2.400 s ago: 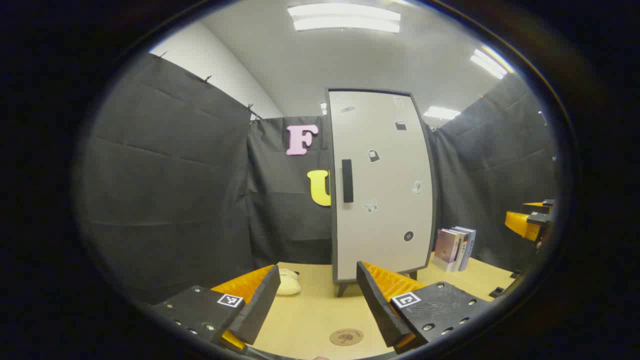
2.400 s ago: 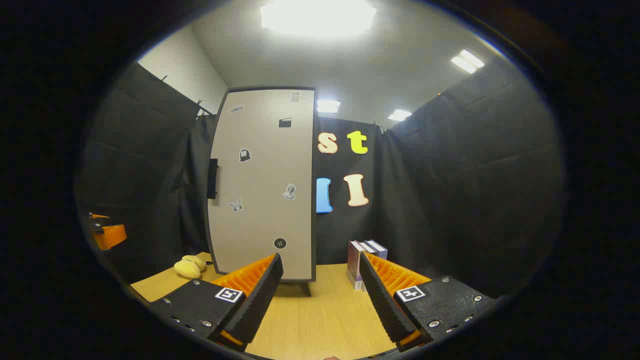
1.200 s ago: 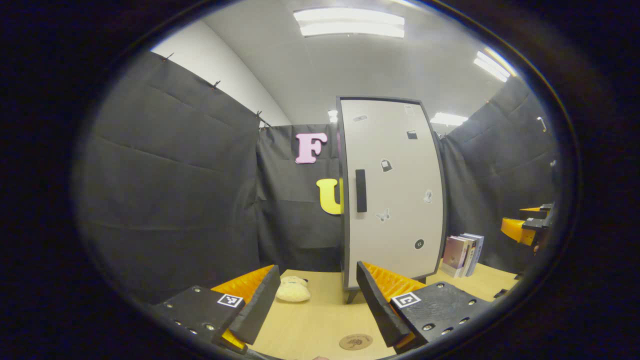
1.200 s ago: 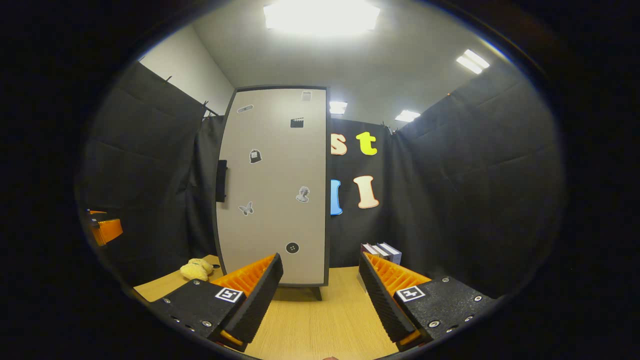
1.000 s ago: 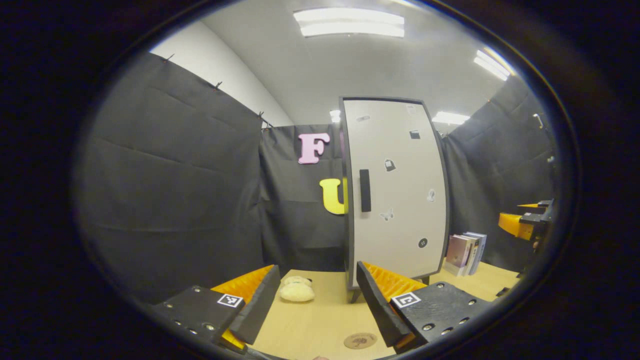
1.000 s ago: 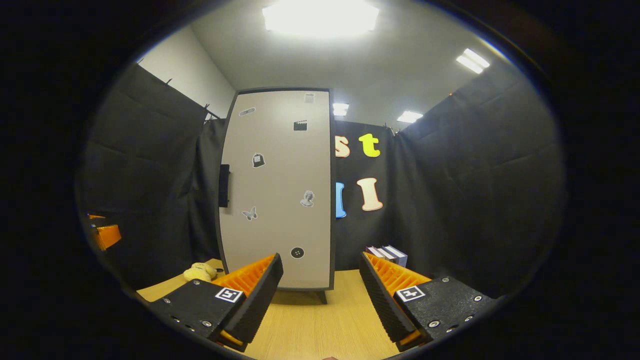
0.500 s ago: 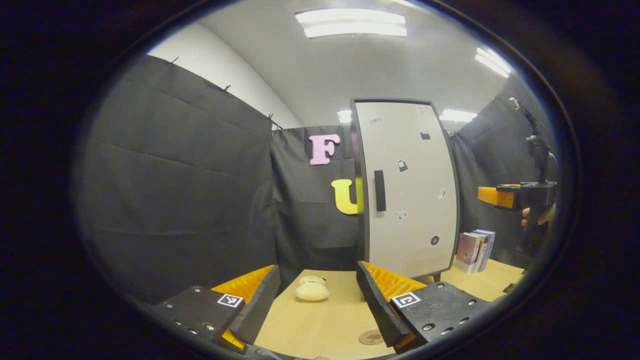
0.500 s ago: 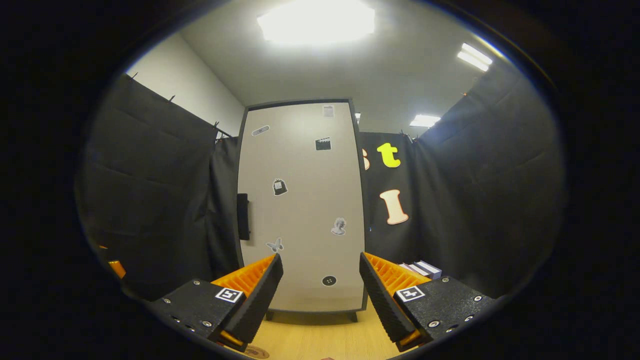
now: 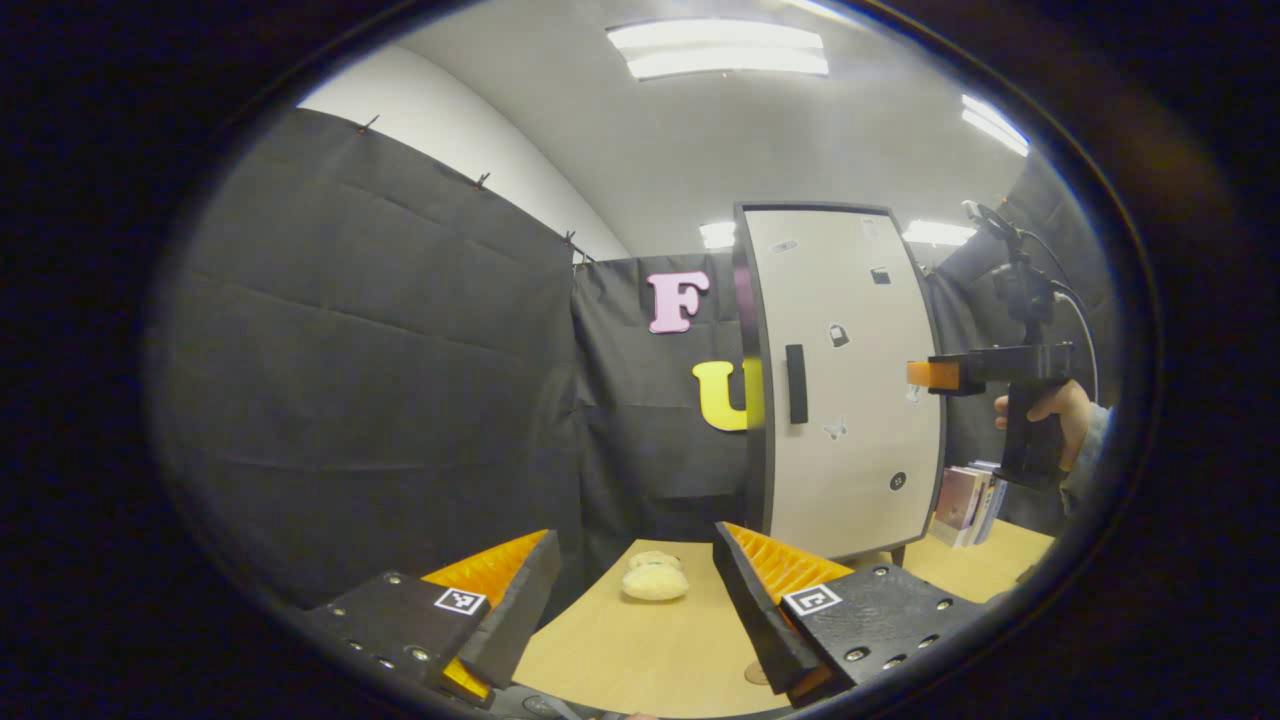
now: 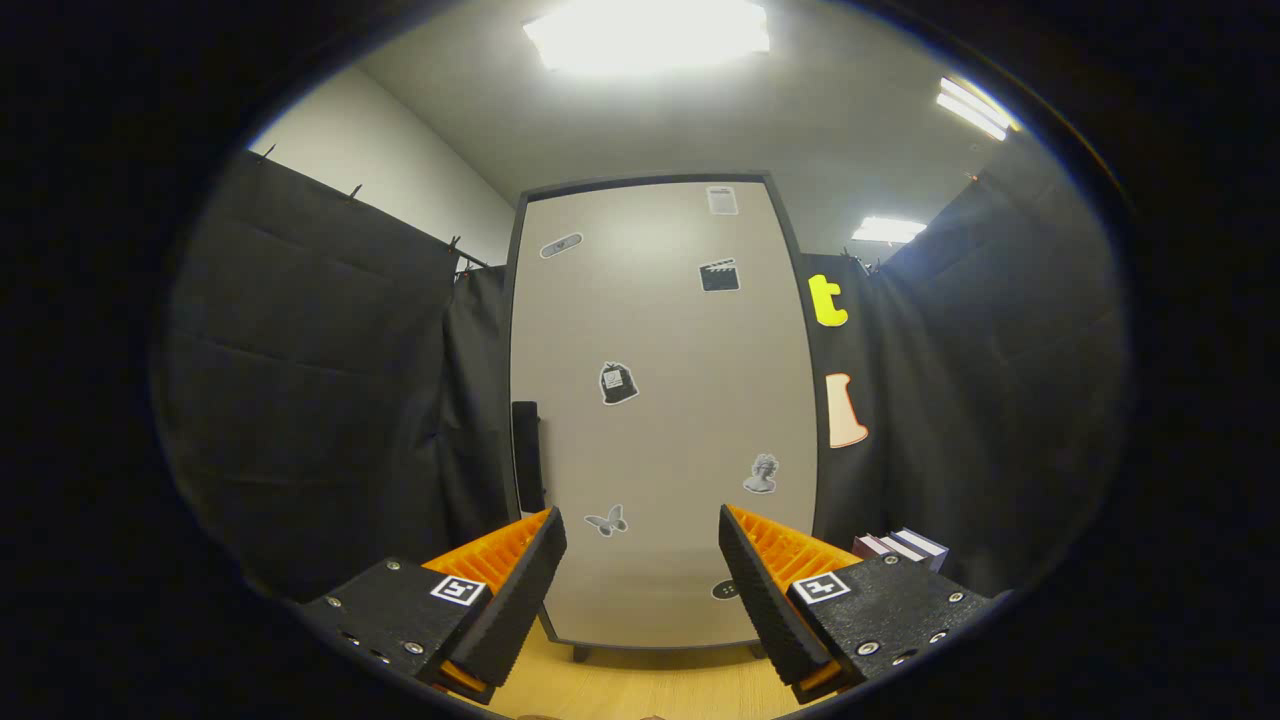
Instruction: Open the cabinet door with the right hand, grasp the bottle in the cabinet with the left hand and place it on the coaster, then close the cabinet door with the right hand.
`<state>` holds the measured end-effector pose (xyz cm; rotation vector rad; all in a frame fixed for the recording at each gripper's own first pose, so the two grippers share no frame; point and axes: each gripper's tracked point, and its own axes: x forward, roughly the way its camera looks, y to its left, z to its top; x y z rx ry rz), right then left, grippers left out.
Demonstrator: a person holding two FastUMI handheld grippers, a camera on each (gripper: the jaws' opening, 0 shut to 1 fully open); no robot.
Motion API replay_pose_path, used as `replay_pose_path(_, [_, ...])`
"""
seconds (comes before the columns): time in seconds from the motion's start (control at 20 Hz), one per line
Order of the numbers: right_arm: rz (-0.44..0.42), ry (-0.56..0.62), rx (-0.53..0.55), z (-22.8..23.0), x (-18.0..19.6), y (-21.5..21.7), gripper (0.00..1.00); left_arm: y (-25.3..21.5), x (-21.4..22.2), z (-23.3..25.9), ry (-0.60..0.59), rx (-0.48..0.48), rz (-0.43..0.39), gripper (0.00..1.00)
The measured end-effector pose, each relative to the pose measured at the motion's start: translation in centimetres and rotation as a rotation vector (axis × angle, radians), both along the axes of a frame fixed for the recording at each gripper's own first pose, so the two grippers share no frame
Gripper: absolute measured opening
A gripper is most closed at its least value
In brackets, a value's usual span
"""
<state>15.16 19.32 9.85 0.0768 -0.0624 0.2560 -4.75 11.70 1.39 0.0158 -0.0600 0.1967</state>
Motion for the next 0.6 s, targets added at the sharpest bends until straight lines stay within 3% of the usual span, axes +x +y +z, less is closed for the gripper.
replay_pose_path(0.6, [0.069, 0.042, -0.057, -0.3, 7.5, 9.3, 0.95, 4.7, -1.4, -1.4, 0.023, -0.011, 0.087, 0.92])
